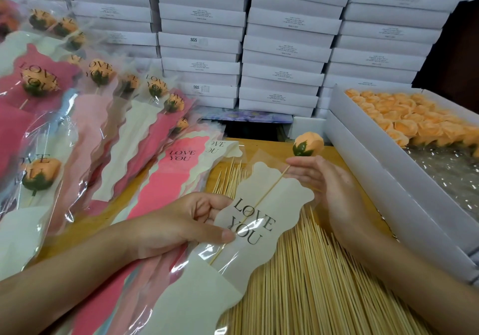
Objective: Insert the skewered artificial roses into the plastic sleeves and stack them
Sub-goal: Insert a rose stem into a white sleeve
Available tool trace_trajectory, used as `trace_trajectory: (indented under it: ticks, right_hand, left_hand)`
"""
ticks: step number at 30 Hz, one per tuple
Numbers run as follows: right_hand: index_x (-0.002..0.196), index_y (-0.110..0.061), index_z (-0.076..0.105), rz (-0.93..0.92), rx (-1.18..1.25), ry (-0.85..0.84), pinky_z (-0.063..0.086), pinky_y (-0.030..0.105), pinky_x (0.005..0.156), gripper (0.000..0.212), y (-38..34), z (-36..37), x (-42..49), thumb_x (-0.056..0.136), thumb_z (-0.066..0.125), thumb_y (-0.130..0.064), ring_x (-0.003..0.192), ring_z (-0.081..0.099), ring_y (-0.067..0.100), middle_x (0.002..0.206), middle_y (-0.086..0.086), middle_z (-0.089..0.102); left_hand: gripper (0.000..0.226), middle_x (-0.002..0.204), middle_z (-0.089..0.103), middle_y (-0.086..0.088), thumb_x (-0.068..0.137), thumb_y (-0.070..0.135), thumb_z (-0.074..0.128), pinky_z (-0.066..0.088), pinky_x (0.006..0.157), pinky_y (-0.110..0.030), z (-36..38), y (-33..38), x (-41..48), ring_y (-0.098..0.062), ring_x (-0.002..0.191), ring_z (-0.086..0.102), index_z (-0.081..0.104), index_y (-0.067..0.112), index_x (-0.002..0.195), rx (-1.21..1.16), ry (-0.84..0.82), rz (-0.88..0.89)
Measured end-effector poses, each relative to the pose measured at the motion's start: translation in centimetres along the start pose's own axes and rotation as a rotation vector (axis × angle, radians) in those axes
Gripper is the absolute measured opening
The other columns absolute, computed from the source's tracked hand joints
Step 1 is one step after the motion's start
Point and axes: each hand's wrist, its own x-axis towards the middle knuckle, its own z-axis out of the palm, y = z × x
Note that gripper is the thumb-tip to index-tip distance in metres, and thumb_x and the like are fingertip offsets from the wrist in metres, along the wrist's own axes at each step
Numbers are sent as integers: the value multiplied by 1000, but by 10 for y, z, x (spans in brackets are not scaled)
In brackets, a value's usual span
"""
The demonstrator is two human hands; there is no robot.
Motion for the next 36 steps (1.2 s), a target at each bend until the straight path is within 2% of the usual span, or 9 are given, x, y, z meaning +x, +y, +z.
trace_trajectory:
  ticks: [2,5,10,14,18,24,27,30,36]
  right_hand:
    - [92,-10,64,18,50,1,55,22,57,35,0,1,0,105,34,-22,84,73,19,94,6,76]
    - [87,-14,48,63,143,4,57,27,58,26,1,0,2,106,35,-25,85,73,26,99,9,76]
    - [126,-23,46,121,236,197,55,27,48,24,6,-2,5,104,41,-31,78,75,19,113,-1,66]
    - [131,-31,45,114,174,232,59,26,54,28,8,-8,10,104,43,-30,74,73,14,113,1,62]
    - [111,-36,62,120,57,195,55,22,51,20,13,-9,9,103,45,-28,76,70,8,107,4,70]
    - [90,-44,66,34,-6,156,59,34,68,28,12,-6,6,101,49,-25,96,70,19,104,-4,71]
    - [89,-42,67,20,-11,147,58,28,62,26,12,-6,6,101,50,-25,92,71,22,103,-1,72]
    - [97,-37,66,-1,-25,123,55,28,62,20,13,-7,6,100,51,-24,91,71,27,102,2,73]
    - [99,-36,66,-56,-80,94,55,20,60,18,14,-8,5,99,53,-25,75,70,8,89,-14,73]
  left_hand:
    - [27,100,67,-9,78,19,81,51,86,-22,-2,-1,0,-20,92,63,73,22,103,-18,48,-9]
    - [27,109,72,-7,87,6,70,53,88,-26,-2,1,0,-16,98,68,69,13,113,-75,1,0]
    - [29,97,74,6,91,1,62,53,84,-22,1,5,-1,-6,88,69,71,19,112,-37,-40,-20]
    - [27,111,71,-13,91,-2,60,55,85,-30,0,4,-2,-21,96,69,67,6,116,-24,-46,-48]
    - [29,114,67,-24,87,-2,61,54,87,-38,1,3,-1,-31,97,67,64,-2,116,-23,-8,-77]
    - [35,118,64,-29,86,-1,62,54,86,-38,4,4,-1,-32,96,67,60,-6,121,-46,21,-88]
    - [36,122,61,-33,87,0,62,52,90,-42,5,4,-2,-41,104,59,60,-5,122,-25,28,-96]
    - [35,121,62,-31,86,1,63,53,88,-40,7,7,-2,-39,102,61,61,-4,121,-27,31,-97]
    - [34,117,64,-29,85,1,63,53,86,-39,8,7,-2,-35,98,64,62,-4,118,-28,52,-105]
